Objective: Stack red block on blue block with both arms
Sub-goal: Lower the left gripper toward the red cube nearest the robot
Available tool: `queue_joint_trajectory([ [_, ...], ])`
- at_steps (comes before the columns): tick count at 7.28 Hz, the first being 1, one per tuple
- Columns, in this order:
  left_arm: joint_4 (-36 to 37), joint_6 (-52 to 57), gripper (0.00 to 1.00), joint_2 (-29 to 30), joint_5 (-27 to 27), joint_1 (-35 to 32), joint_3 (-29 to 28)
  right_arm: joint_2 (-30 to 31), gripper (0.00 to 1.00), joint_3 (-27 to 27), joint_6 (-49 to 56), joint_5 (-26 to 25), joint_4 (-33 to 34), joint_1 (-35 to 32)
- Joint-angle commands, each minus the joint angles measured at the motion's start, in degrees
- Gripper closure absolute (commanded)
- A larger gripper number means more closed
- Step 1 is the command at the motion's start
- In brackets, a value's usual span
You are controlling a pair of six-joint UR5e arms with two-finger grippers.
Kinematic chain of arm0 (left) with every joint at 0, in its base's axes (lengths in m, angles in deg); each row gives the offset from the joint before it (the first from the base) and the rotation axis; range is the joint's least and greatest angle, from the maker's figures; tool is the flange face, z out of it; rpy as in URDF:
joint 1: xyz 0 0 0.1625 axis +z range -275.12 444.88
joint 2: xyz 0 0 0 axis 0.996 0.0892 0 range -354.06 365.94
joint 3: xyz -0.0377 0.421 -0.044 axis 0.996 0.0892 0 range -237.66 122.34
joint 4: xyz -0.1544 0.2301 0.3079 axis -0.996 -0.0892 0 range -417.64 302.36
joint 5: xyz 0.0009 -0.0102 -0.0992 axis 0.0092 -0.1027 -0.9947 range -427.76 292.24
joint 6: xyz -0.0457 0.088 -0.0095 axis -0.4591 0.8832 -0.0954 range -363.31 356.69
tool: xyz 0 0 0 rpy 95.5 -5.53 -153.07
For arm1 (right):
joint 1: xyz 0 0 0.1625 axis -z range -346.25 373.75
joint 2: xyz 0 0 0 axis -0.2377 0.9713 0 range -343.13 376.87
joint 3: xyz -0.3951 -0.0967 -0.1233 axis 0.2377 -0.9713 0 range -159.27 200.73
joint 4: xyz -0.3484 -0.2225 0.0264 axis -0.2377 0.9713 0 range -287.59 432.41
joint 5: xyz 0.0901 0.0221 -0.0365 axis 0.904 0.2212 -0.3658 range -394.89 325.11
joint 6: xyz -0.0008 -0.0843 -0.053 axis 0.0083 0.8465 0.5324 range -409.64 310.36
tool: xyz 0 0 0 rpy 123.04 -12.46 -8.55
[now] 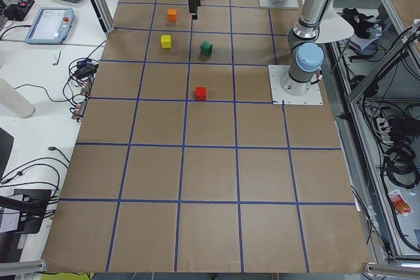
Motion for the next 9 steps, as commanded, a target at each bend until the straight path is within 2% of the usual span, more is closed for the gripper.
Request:
queue_joint_trajectory([
  [1,1.96,1.66,0.00,1.23,-0.97,6.83,3.84,0.17,0.00,0.00,0.00,0.15,0.00,0.00],
  [5,18.80,11.04,0.00,2.20,-0.79,21.87,19.03,0.09,0.00,0.09,0.00,-0.03,-0.18,0.00],
  [6,29.38,14.55,0.00,3.42,-0.79,23.46,24.03,0.09,0.00,0.09,0.00,-0.03,-0.18,0.00],
  [7,36.01,15.02,0.00,4.65,-0.79,24.00,28.52,0.00,0.00,0.09,0.09,-0.12,-0.18,0.00],
  [9,40.46,15.03,0.00,7.98,-1.58,23.92,30.23,0.00,0.00,0.09,0.09,-0.12,-0.18,0.00],
])
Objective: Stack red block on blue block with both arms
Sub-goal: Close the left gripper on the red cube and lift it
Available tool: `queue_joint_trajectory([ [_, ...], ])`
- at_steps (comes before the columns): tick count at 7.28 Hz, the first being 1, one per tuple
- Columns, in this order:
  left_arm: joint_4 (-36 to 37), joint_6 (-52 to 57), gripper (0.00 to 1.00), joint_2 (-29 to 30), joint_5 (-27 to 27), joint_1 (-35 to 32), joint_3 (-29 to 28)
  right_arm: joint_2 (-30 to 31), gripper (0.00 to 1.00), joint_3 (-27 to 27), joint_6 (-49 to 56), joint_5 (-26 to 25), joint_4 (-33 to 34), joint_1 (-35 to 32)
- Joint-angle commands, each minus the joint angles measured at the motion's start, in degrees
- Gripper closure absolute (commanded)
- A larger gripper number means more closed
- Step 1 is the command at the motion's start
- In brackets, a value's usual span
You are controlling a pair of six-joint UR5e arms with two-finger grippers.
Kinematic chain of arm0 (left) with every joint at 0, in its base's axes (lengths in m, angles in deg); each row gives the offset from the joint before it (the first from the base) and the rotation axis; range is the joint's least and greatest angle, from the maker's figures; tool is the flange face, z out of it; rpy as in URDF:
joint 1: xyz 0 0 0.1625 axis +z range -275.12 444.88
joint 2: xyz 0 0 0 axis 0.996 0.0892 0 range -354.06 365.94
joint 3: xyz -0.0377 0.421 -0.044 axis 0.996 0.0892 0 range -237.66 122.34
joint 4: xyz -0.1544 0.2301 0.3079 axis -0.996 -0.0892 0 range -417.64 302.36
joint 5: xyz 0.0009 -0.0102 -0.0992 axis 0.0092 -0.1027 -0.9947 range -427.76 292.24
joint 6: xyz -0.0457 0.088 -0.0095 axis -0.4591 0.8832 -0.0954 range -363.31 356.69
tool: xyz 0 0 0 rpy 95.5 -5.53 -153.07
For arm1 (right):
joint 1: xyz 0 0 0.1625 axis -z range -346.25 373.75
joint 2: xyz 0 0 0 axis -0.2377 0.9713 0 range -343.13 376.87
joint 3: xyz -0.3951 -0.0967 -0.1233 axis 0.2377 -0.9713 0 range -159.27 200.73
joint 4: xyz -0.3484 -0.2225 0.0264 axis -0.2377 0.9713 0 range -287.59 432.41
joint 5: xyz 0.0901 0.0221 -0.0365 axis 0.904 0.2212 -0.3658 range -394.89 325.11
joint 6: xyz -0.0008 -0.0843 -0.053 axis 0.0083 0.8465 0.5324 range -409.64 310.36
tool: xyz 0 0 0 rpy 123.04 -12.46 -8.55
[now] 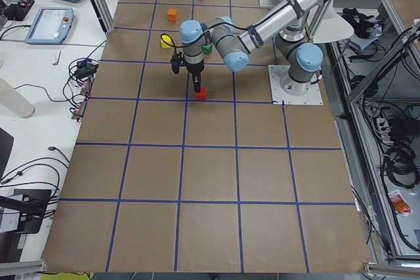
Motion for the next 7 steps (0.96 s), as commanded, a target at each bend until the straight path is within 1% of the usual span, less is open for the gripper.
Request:
queue_joint_trajectory([
  [1,3.88,1.30,0.00,3.39,-0.29,-0.05,1.82,-0.01,0.00,0.00,0.01,-0.10,0.05,0.00],
  [4,3.98,2.02,0.00,4.80,-0.47,-0.05,1.91,-0.10,0.00,-0.09,0.01,-0.19,0.14,0.09],
  [5,3.98,2.11,0.03,5.24,-0.47,-0.22,1.91,-0.01,0.00,-0.09,-0.16,-0.19,0.05,0.09],
  [6,3.72,2.11,0.12,5.59,-0.56,-0.22,1.91,-0.01,0.00,-0.09,-0.69,-0.28,0.14,0.09],
  [7,3.28,2.02,0.29,5.86,-0.56,-0.31,1.83,-0.10,0.00,-0.09,-0.96,-0.19,0.31,0.09],
])
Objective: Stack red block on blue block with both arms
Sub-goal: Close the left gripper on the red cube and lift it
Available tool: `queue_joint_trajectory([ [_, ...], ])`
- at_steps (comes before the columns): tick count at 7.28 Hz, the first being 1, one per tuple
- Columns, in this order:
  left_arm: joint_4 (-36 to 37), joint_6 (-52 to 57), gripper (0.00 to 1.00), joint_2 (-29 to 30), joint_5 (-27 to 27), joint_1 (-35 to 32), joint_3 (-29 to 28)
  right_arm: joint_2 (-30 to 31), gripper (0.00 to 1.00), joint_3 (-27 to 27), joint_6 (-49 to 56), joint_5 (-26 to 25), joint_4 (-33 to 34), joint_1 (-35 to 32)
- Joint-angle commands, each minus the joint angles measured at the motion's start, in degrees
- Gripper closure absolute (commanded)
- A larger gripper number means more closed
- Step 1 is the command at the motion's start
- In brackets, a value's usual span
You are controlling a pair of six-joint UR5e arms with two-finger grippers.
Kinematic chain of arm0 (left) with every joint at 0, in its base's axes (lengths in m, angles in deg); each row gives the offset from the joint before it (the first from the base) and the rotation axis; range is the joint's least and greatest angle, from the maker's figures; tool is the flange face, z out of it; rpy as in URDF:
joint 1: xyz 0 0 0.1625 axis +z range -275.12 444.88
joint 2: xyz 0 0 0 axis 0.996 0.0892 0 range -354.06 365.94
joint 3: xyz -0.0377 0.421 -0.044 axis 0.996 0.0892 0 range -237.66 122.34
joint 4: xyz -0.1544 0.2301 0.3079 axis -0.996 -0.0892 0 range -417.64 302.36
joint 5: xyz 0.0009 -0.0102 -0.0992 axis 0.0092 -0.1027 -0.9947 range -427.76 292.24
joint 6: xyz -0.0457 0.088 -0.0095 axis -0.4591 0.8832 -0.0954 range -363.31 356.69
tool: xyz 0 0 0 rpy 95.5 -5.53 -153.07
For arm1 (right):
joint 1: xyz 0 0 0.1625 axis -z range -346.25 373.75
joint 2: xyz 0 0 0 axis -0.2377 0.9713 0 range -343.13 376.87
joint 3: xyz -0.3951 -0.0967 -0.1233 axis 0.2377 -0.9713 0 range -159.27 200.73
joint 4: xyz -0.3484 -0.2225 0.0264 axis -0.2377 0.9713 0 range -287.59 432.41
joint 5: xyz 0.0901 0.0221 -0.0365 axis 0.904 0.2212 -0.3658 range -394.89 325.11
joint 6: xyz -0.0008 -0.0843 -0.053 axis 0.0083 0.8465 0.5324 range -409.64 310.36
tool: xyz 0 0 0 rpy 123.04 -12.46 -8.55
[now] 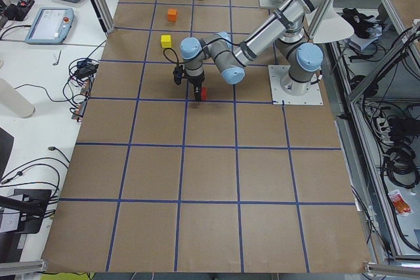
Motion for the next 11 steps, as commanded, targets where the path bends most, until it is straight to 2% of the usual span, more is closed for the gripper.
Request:
queue_joint_trajectory([
  [1,-0.61,0.20,0.68,0.39,-0.04,-0.18,0.11,-0.24,0.00,0.09,-0.14,0.04,-0.19,0.00],
  [3,-0.43,-0.49,1.00,0.30,-0.04,-0.18,0.63,-0.24,0.00,0.09,0.13,0.13,-0.10,0.00],
  [5,-1.74,-0.76,1.00,-1.96,-1.17,-0.79,0.02,0.02,0.00,0.00,0.22,0.13,-0.10,0.00],
  [6,-5.14,-0.85,1.00,-4.16,-4.23,-1.92,-0.33,0.03,0.00,0.00,0.22,0.21,-0.10,0.00],
  [7,-5.18,-0.94,1.00,-6.01,-5.56,-5.07,-0.94,0.11,0.00,0.00,0.22,0.21,-0.10,0.00],
  [8,-5.35,-6.24,1.00,-6.72,-5.58,-10.49,-1.82,0.11,0.00,0.00,0.22,0.74,-0.10,0.00],
  [9,-5.01,-16.13,1.00,-6.64,-5.23,-16.64,-3.04,0.11,0.00,-0.09,0.13,0.91,-0.02,0.00],
  [11,-4.56,-27.08,1.00,-4.54,-5.83,-25.54,-5.86,0.11,0.00,0.00,0.39,1.18,0.33,0.00],
])
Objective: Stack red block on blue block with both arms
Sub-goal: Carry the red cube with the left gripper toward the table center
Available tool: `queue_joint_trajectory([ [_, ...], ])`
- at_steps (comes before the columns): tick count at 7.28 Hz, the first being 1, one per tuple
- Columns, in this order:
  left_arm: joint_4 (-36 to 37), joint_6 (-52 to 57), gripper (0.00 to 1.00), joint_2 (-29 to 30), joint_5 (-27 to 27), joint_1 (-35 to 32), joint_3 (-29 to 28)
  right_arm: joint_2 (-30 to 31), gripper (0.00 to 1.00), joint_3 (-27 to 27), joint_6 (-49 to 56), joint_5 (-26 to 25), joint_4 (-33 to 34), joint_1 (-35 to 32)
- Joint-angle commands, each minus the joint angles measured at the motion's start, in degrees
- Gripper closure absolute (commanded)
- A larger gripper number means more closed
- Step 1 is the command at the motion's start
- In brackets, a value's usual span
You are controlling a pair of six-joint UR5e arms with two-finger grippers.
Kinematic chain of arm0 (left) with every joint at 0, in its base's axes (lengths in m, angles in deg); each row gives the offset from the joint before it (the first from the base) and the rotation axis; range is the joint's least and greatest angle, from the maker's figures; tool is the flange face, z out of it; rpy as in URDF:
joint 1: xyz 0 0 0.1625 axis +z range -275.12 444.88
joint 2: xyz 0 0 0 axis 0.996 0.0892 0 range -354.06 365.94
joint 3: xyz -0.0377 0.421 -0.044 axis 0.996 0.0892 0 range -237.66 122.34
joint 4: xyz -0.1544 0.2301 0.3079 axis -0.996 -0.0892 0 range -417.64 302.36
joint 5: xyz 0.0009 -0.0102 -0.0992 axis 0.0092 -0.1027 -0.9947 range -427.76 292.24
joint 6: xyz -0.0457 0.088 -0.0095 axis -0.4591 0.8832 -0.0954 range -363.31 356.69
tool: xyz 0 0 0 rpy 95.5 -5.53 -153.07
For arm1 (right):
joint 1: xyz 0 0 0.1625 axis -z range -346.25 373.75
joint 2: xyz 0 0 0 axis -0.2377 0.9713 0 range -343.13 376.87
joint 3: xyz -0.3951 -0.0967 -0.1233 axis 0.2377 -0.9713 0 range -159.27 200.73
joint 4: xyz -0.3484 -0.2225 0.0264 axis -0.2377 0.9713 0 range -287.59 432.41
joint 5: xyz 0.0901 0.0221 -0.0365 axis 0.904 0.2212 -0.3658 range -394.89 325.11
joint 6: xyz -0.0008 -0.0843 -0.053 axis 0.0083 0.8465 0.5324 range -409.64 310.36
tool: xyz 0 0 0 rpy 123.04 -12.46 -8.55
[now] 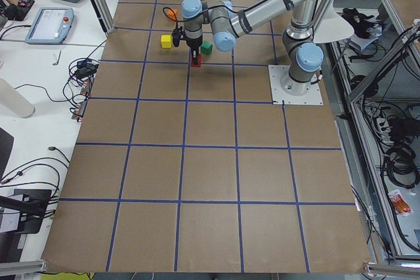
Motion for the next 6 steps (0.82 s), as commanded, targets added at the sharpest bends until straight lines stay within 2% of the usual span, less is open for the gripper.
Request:
queue_joint_trajectory([
  [1,0.29,-11.91,1.00,2.25,-2.29,-8.39,-3.78,0.12,0.00,-0.06,0.12,0.22,0.34,-0.09],
  [2,0.29,-17.09,1.00,3.57,-4.31,-12.77,-5.80,0.12,0.00,-0.32,0.12,0.22,0.34,0.00],
  [4,0.29,-22.21,1.00,7.25,-4.68,-19.46,-8.97,-0.05,0.00,0.02,-0.06,0.05,0.34,0.00],
  [6,5.00,-27.66,1.00,12.69,-7.12,-21.59,-12.05,0.03,0.00,0.02,0.20,0.22,0.25,0.00],
])
